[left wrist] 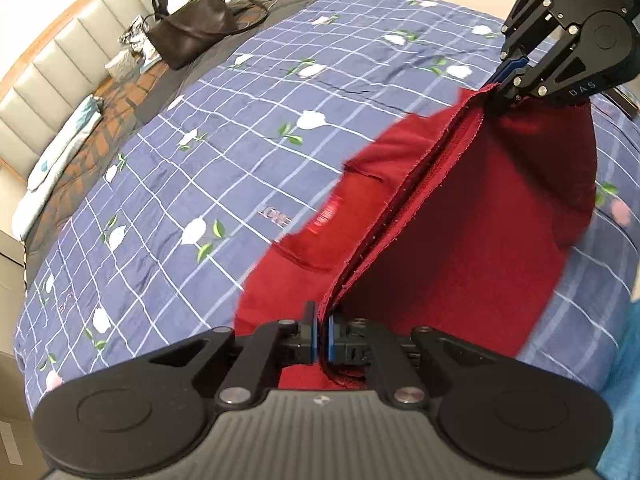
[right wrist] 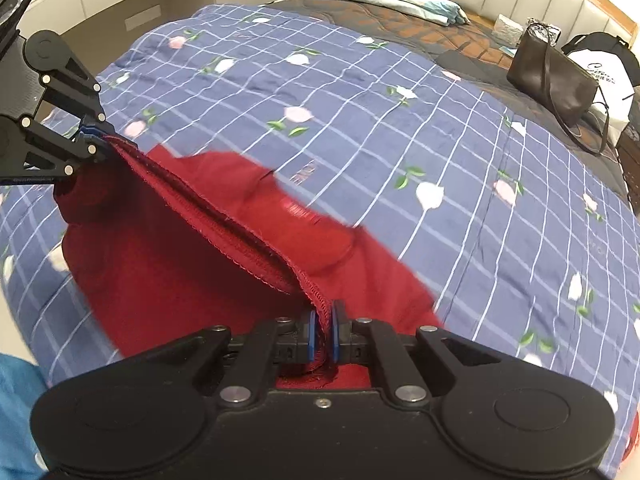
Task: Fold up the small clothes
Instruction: 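Lift the red hem with both grippers and carry it over toward the collar, then lay the hem down on the shirt and open both grippers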
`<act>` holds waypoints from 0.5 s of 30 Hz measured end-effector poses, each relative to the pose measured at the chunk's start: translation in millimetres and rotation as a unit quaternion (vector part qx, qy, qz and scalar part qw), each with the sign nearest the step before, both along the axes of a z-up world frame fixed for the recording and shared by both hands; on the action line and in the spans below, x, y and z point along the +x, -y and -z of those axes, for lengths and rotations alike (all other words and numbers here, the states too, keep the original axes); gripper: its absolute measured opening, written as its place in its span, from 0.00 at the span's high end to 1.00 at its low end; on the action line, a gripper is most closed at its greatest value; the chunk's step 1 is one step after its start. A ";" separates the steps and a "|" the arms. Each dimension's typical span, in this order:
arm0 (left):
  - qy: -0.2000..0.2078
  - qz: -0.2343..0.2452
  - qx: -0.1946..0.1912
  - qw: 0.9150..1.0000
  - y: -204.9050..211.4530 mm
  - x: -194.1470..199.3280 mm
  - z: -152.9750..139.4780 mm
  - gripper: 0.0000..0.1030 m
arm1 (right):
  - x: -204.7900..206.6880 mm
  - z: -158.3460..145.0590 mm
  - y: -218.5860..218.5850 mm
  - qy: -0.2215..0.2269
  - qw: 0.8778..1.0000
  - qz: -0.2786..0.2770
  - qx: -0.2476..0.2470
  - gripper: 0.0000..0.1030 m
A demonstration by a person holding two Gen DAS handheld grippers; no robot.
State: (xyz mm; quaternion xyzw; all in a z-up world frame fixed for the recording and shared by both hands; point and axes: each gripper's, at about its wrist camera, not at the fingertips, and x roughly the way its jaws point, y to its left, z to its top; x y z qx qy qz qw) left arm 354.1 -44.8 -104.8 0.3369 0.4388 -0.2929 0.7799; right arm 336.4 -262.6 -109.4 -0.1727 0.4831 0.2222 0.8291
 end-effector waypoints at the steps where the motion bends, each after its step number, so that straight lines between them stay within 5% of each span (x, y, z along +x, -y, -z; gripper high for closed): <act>1: -0.003 -0.005 0.000 1.000 1.3 12.8 2.7 0.96 | 10.8 2.9 1.2 -0.001 1.000 0.000 0.000 0.93; 15: -0.094 -0.121 -0.014 0.988 -8.0 114.9 58.5 0.92 | 107.7 57.9 1.7 -0.061 0.998 0.020 0.018 0.88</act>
